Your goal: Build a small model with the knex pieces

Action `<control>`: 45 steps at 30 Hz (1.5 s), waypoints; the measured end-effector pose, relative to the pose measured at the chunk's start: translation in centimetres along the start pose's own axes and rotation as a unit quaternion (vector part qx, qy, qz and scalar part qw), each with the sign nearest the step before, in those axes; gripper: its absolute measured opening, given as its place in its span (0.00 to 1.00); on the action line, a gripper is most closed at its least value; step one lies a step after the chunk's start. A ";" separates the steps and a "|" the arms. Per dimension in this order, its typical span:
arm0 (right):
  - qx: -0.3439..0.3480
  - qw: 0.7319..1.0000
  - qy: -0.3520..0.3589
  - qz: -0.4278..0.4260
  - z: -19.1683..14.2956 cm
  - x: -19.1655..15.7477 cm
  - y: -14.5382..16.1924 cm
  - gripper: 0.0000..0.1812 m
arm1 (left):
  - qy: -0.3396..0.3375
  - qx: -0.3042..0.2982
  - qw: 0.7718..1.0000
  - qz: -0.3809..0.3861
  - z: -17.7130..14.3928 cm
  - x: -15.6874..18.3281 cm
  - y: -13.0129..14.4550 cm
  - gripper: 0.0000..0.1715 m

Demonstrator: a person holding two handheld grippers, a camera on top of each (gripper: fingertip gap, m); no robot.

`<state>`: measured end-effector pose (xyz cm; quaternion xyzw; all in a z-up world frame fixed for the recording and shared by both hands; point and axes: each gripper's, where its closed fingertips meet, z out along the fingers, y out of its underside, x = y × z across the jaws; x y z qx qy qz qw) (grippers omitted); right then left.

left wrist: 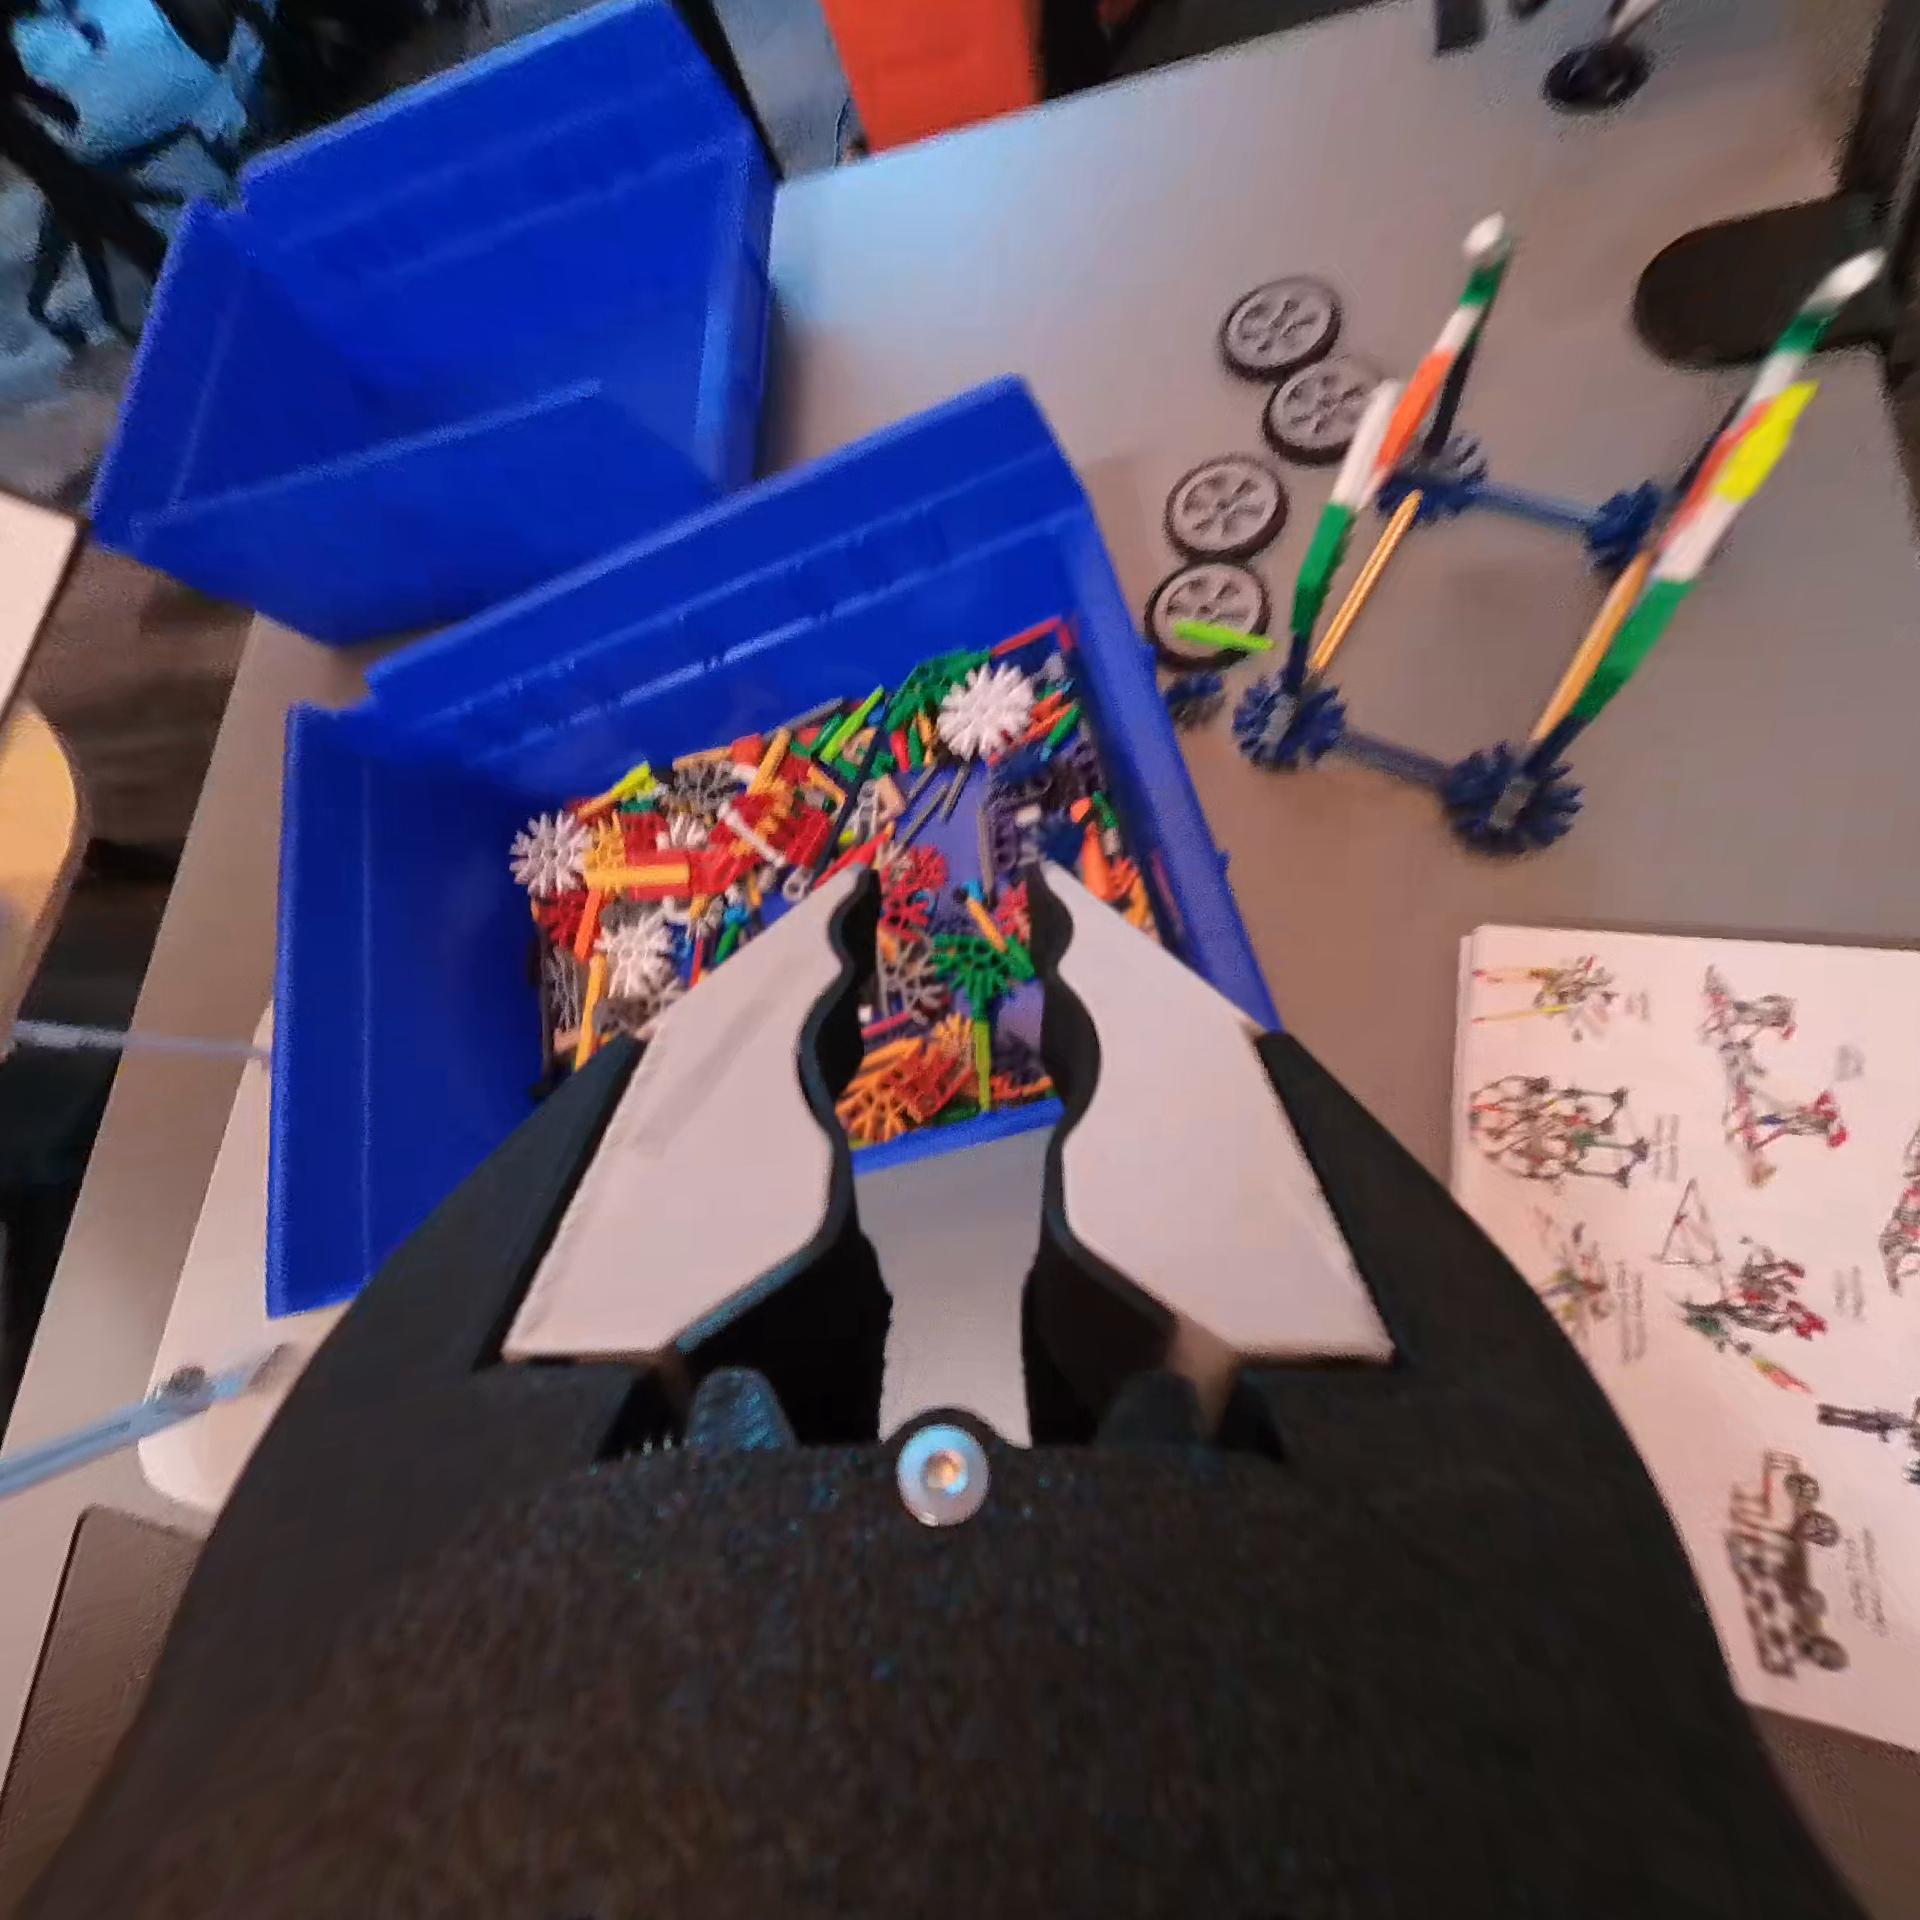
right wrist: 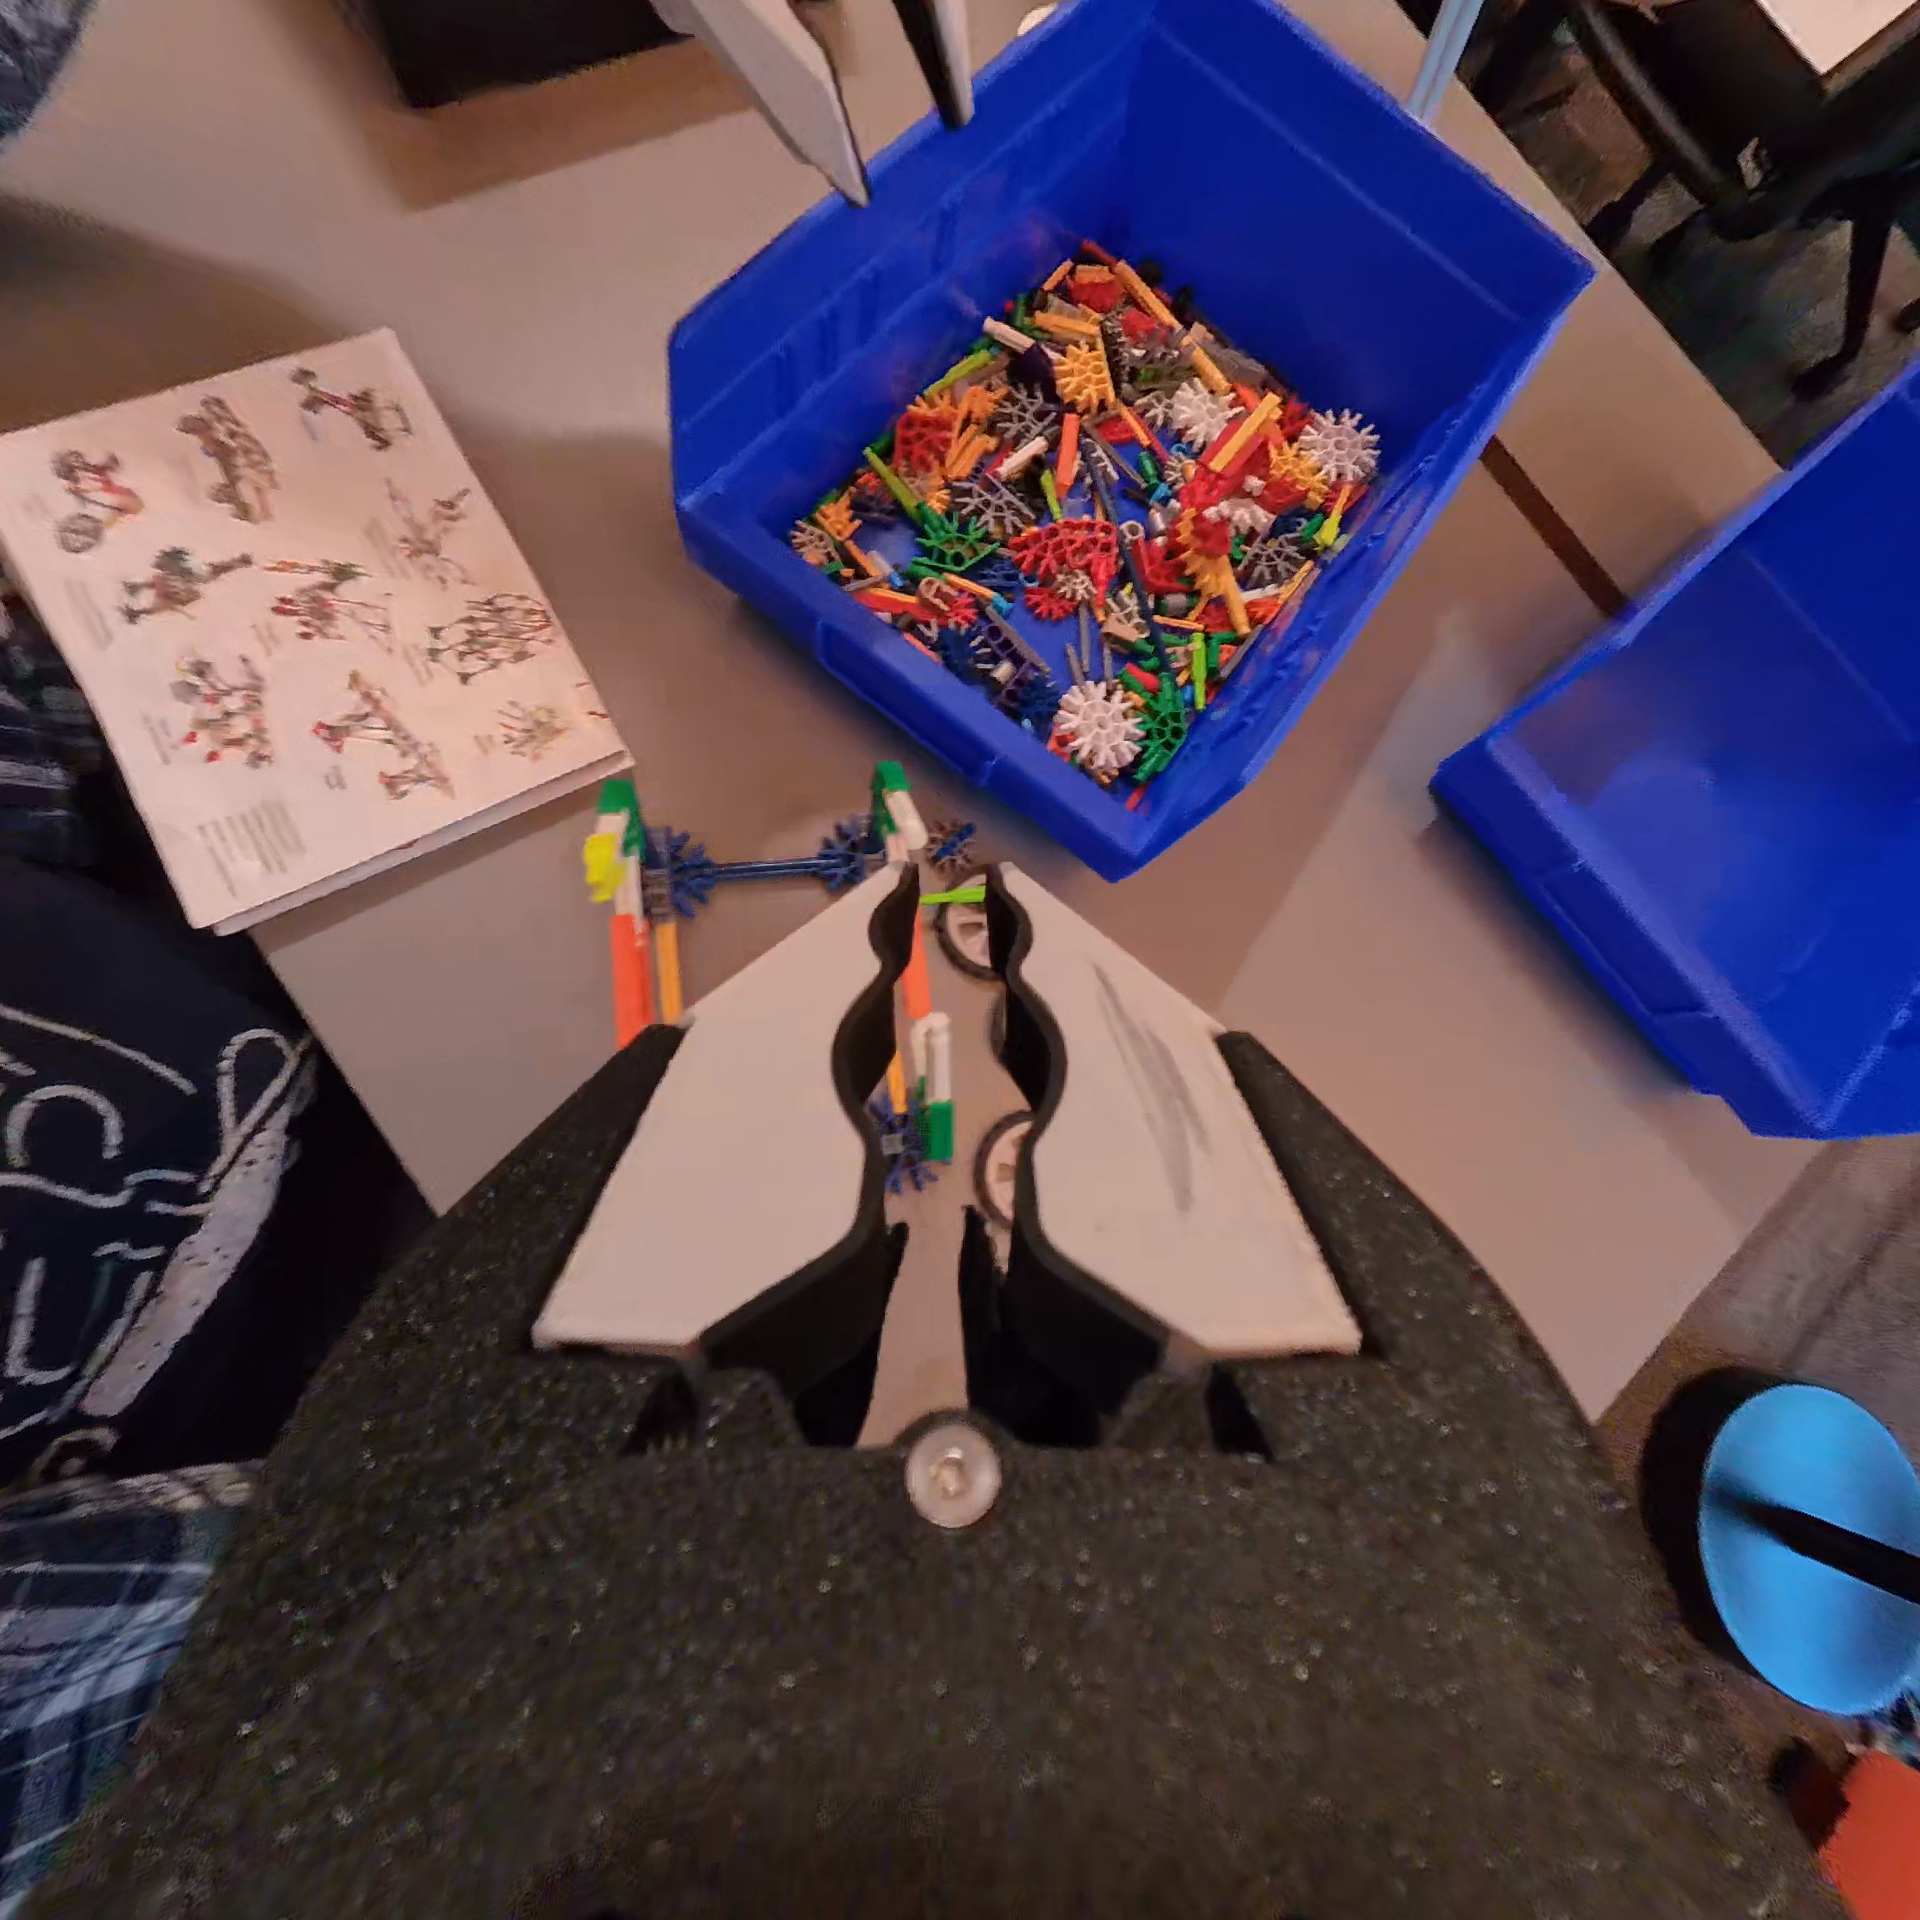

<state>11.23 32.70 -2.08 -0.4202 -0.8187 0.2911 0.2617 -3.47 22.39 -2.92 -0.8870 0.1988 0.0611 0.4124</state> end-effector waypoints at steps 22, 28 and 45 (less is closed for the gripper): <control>-0.069 0.997 0.007 -0.031 8.0 4.4 0.5 0.08 | 0.095 -0.113 0.988 -0.044 3.0 1.1 7.1 0.05; -0.065 0.997 0.004 -0.031 8.4 4.7 0.0 0.07 | 0.093 -0.114 0.988 -0.044 2.8 0.8 7.3 0.07; -0.060 0.997 -0.024 -0.048 10.1 4.6 -1.7 0.09 | 0.083 -0.127 0.987 -0.050 2.3 0.0 8.1 0.07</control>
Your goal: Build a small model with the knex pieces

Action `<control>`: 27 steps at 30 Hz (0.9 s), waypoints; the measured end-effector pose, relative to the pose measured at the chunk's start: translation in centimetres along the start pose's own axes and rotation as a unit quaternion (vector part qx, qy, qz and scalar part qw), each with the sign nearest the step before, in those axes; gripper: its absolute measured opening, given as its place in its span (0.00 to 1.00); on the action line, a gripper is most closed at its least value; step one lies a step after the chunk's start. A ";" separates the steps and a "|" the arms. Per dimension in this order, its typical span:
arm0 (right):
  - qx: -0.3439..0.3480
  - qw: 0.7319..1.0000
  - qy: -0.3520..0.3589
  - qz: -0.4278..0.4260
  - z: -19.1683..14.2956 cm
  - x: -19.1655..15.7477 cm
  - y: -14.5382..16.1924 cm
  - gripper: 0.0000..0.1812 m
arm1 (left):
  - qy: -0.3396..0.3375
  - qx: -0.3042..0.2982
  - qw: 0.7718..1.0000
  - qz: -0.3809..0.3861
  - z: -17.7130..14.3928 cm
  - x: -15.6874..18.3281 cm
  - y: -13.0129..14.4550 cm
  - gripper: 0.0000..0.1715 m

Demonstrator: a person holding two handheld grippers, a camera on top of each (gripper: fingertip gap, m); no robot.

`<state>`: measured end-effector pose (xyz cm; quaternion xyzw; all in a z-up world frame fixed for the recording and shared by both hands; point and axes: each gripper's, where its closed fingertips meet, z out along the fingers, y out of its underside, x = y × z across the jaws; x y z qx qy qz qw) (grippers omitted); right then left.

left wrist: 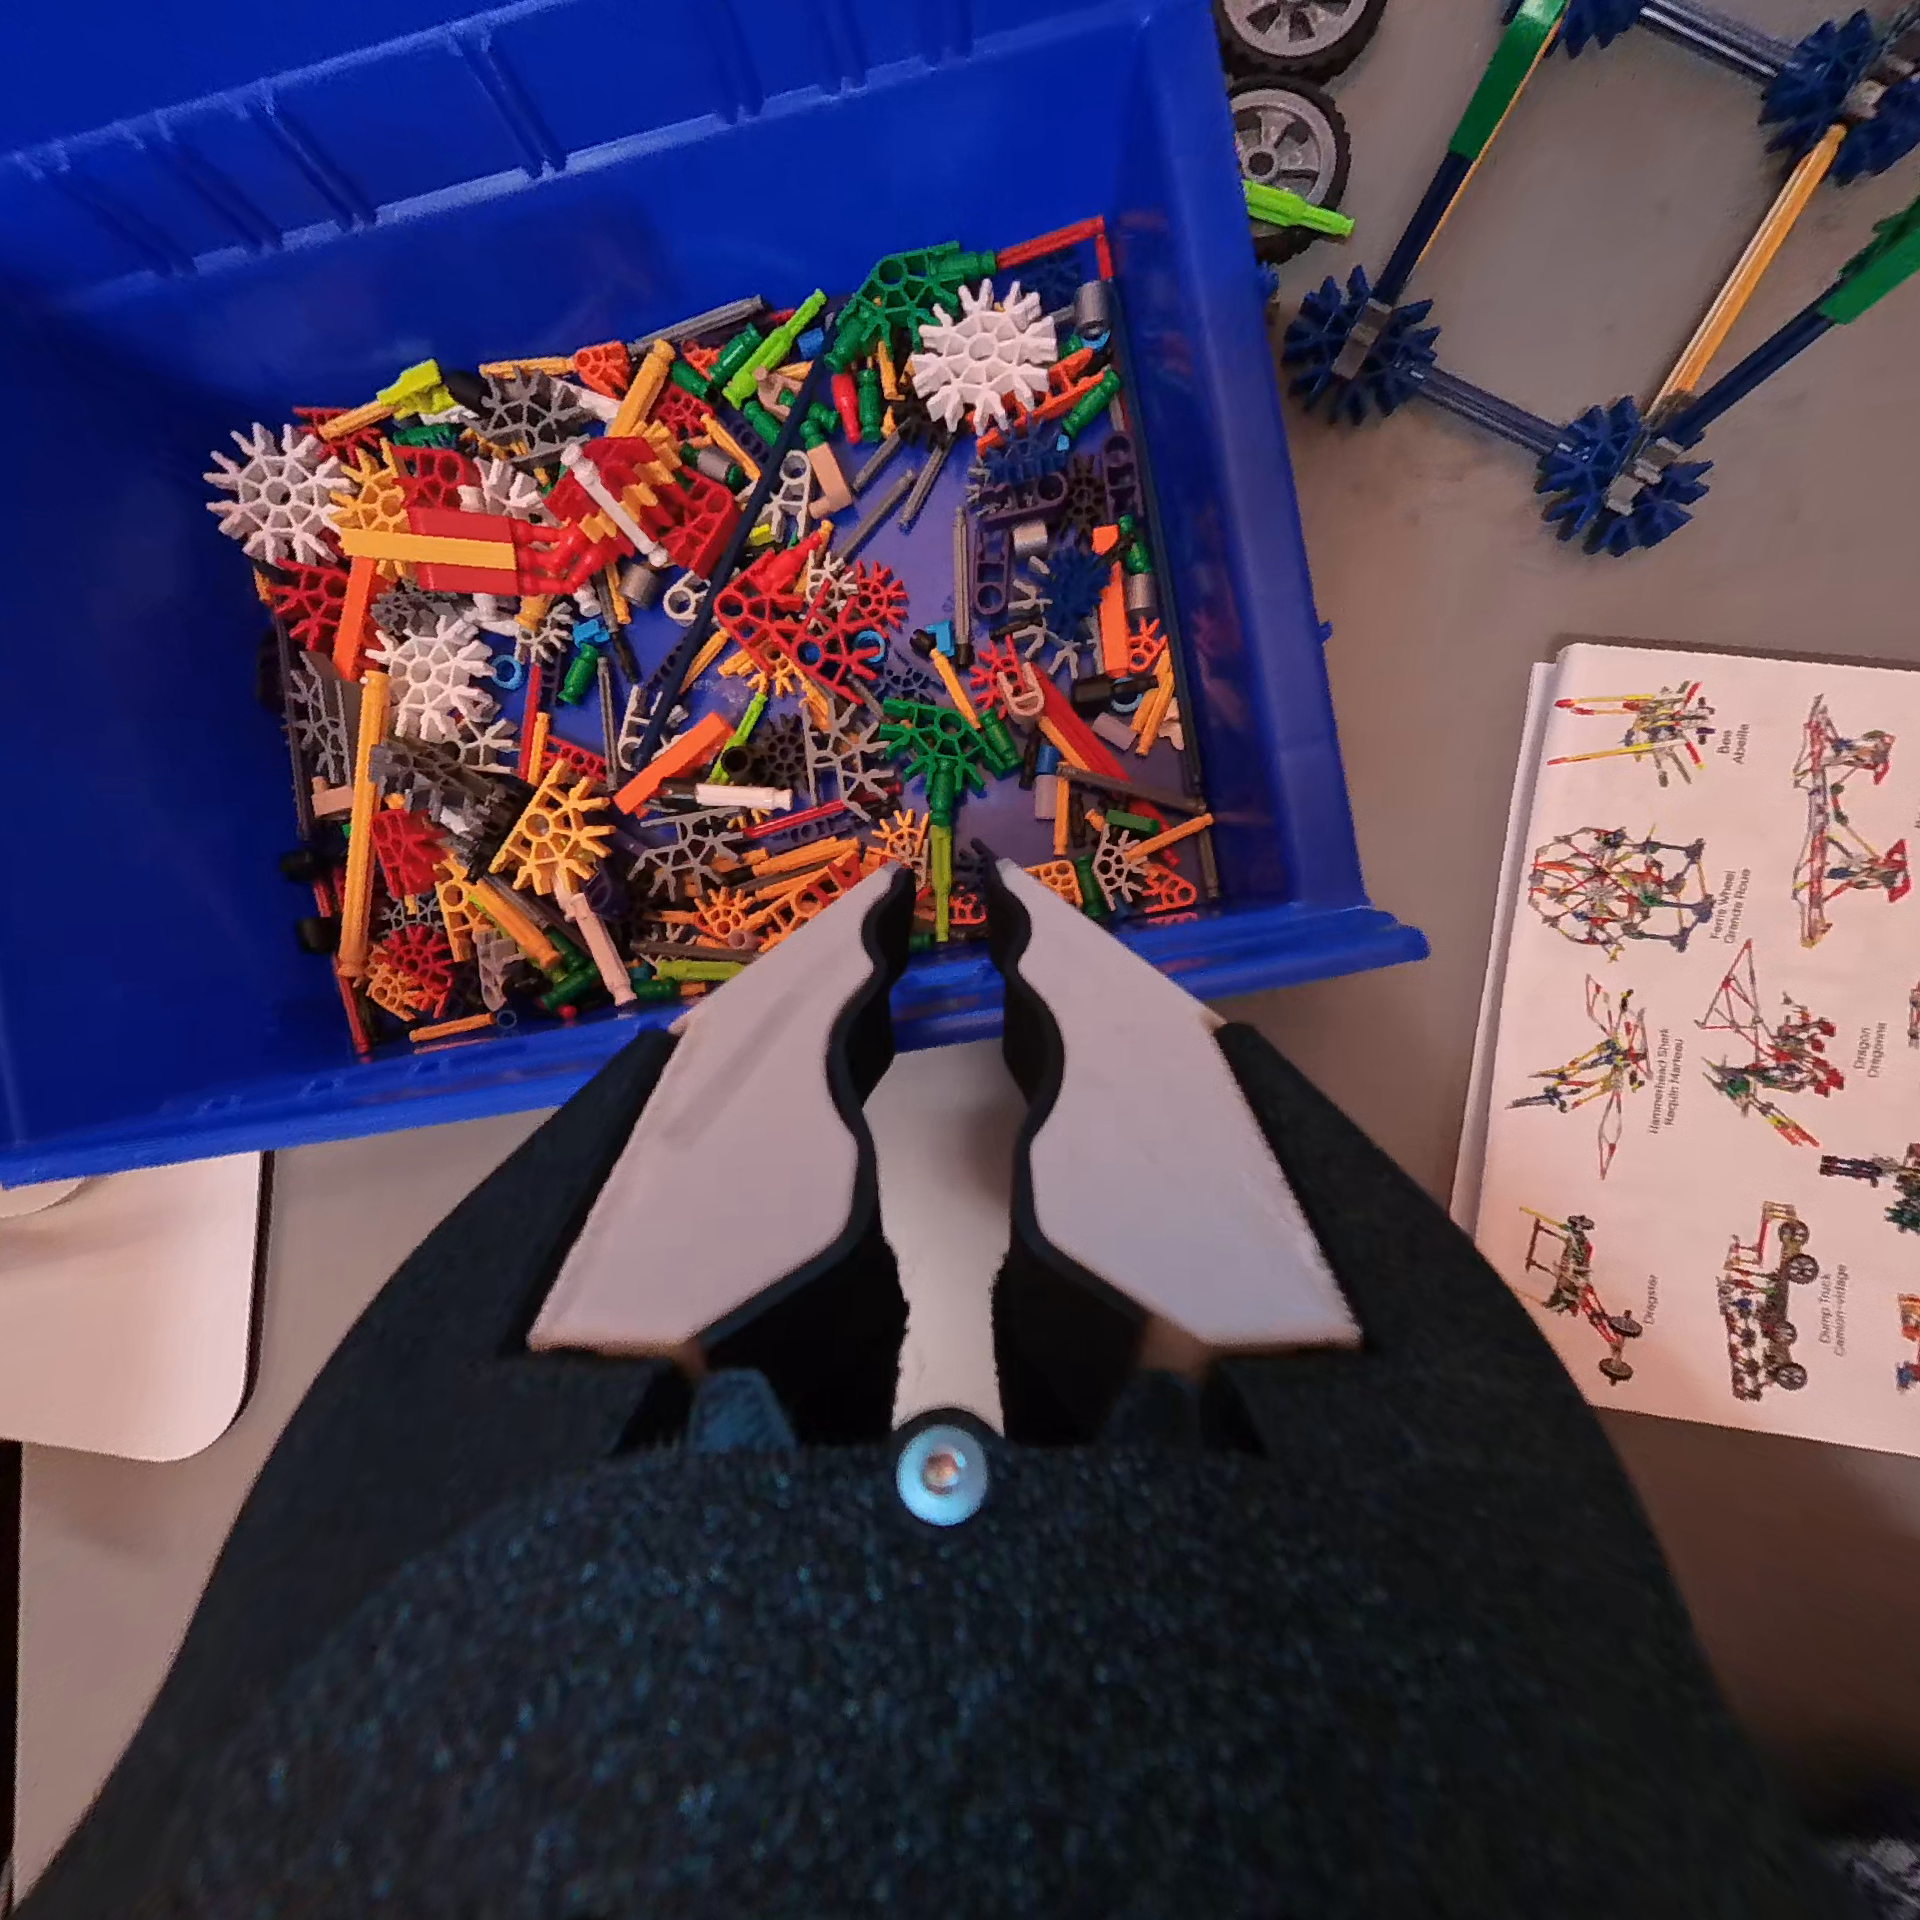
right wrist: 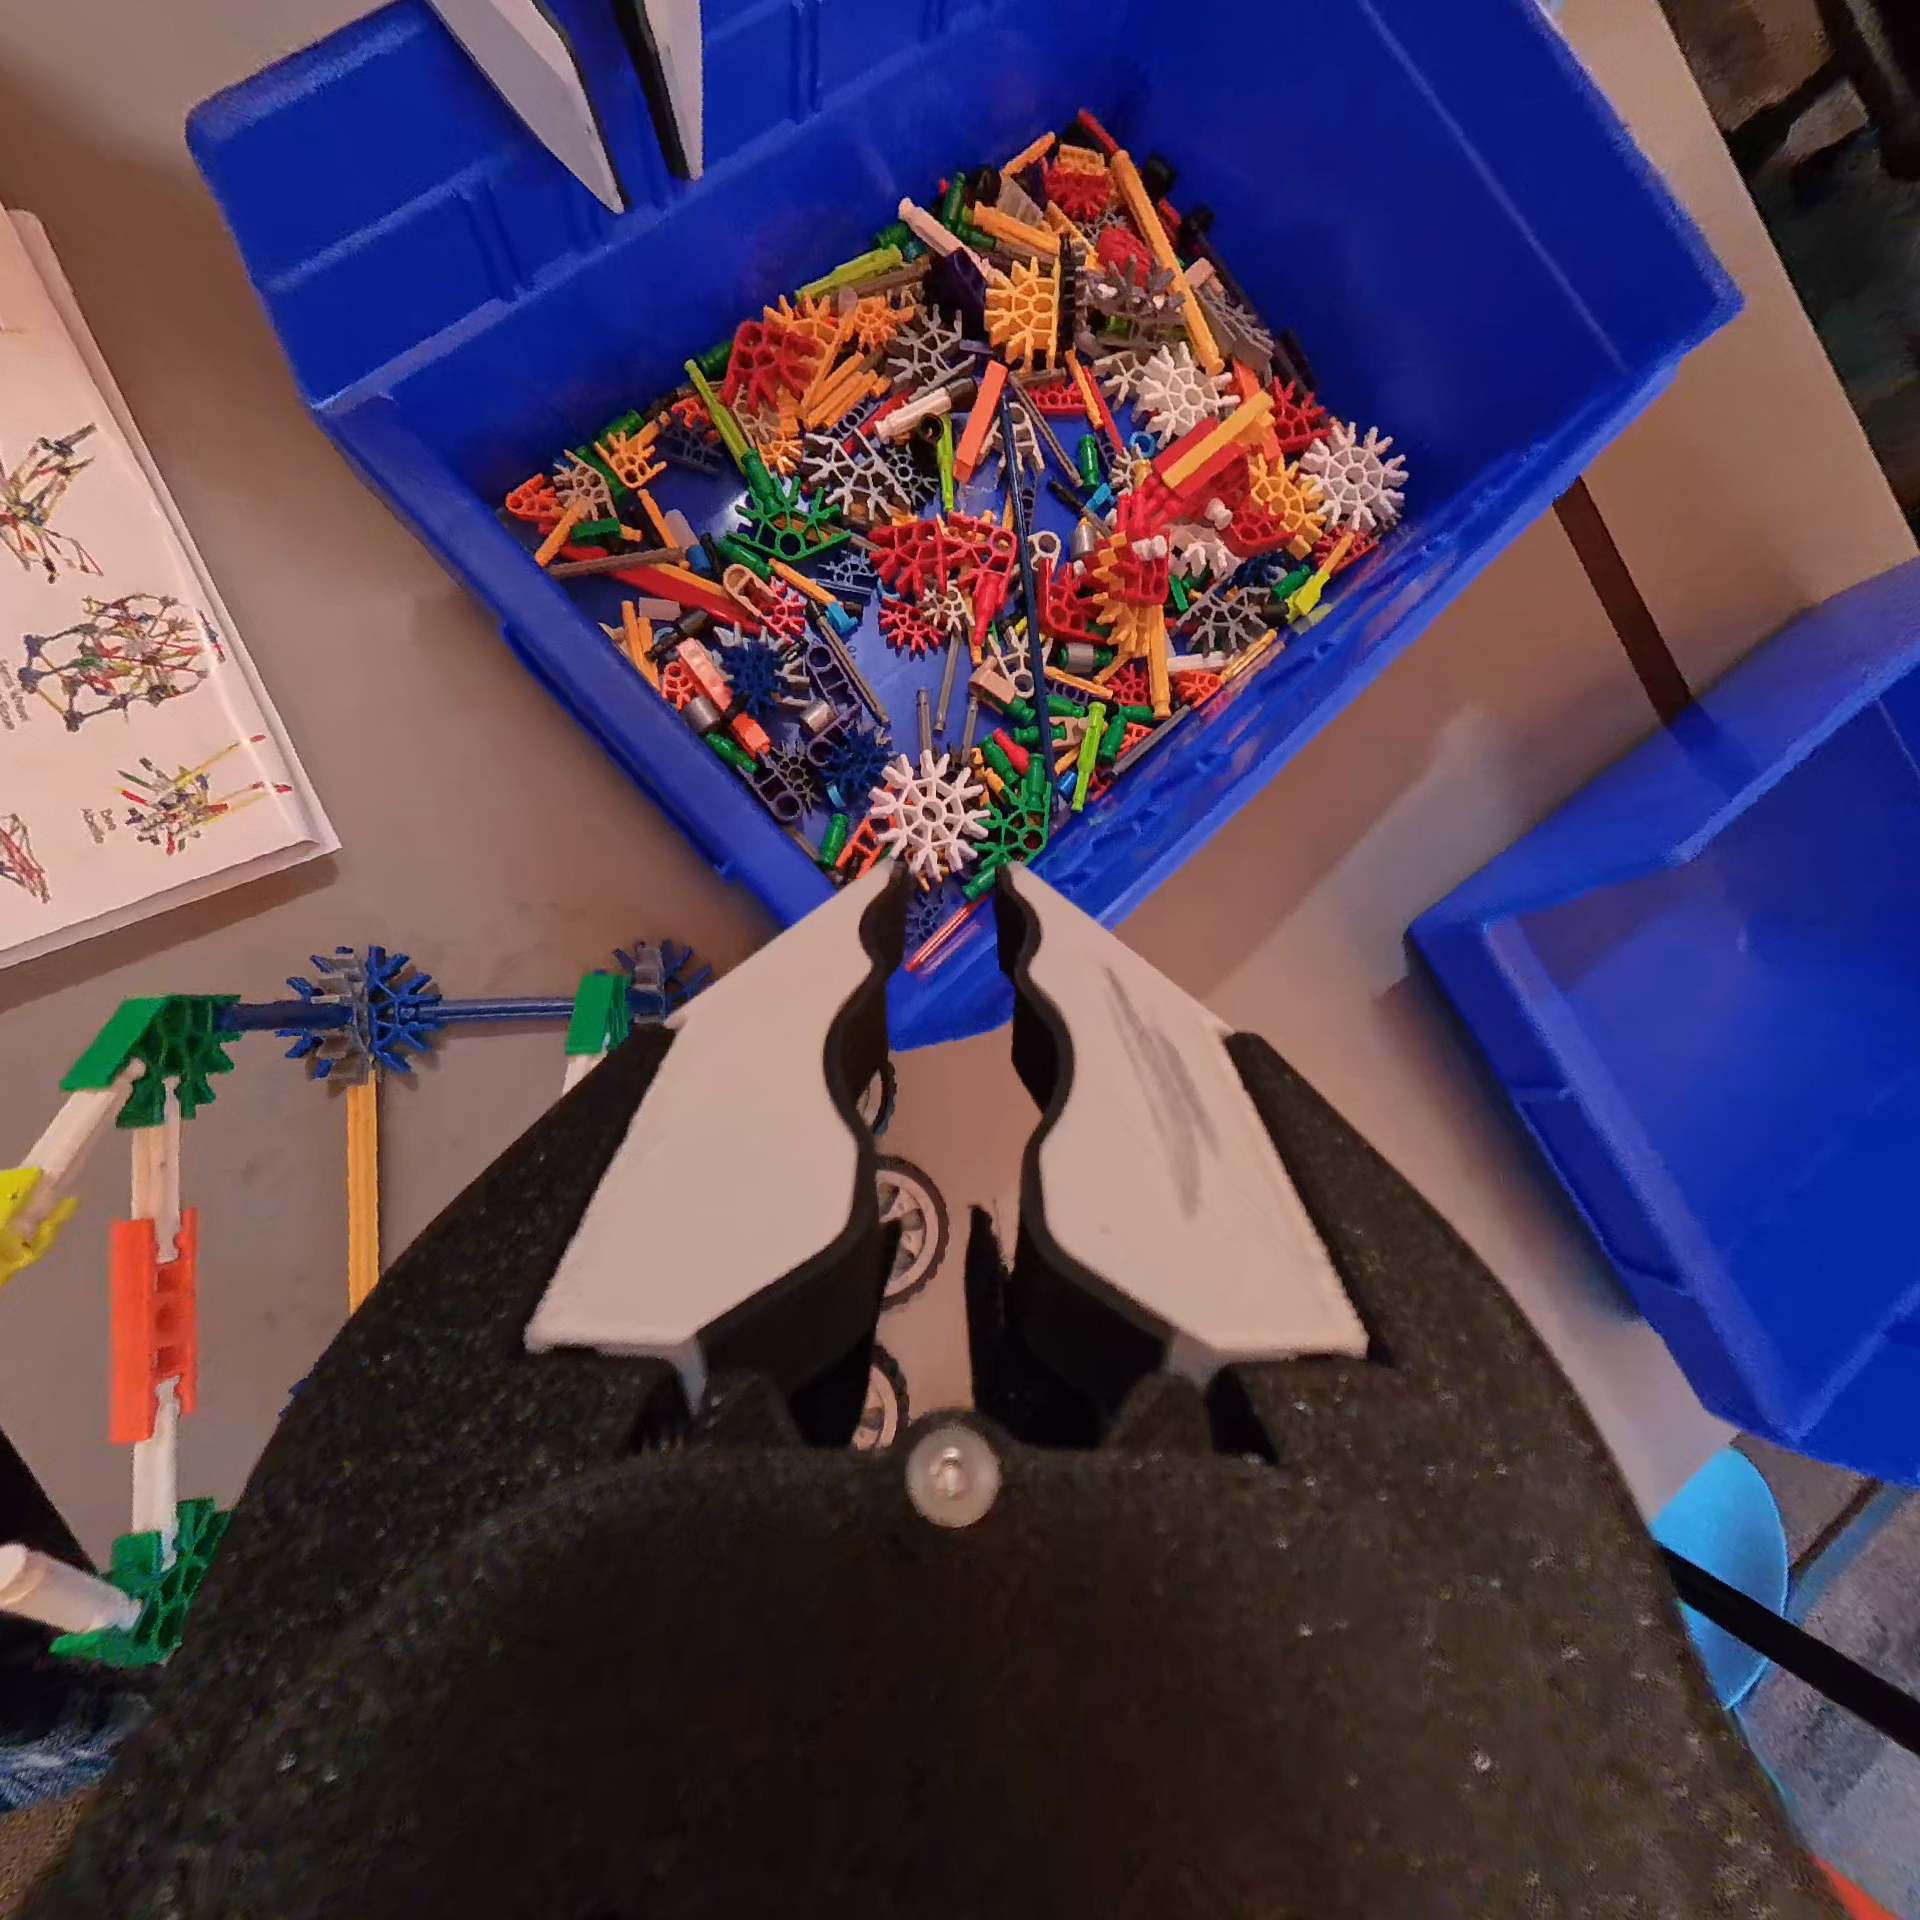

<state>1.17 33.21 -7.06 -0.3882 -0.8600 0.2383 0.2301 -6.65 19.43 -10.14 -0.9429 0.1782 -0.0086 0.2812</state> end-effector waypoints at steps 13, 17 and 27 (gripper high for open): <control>-0.038 0.993 -0.053 -0.100 5.1 -0.2 -5.2 0.13 | -0.020 -0.021 0.999 -0.018 -0.3 -1.0 1.2 0.05; -0.056 0.990 -0.063 -0.112 6.9 0.2 -5.8 0.15 | -0.015 -0.026 0.999 -0.025 -0.5 -1.0 1.6 0.03; -0.030 0.996 -0.020 -0.084 5.6 2.9 -5.8 0.15 | -0.075 -0.061 0.995 -0.038 -1.3 -3.1 2.9 0.03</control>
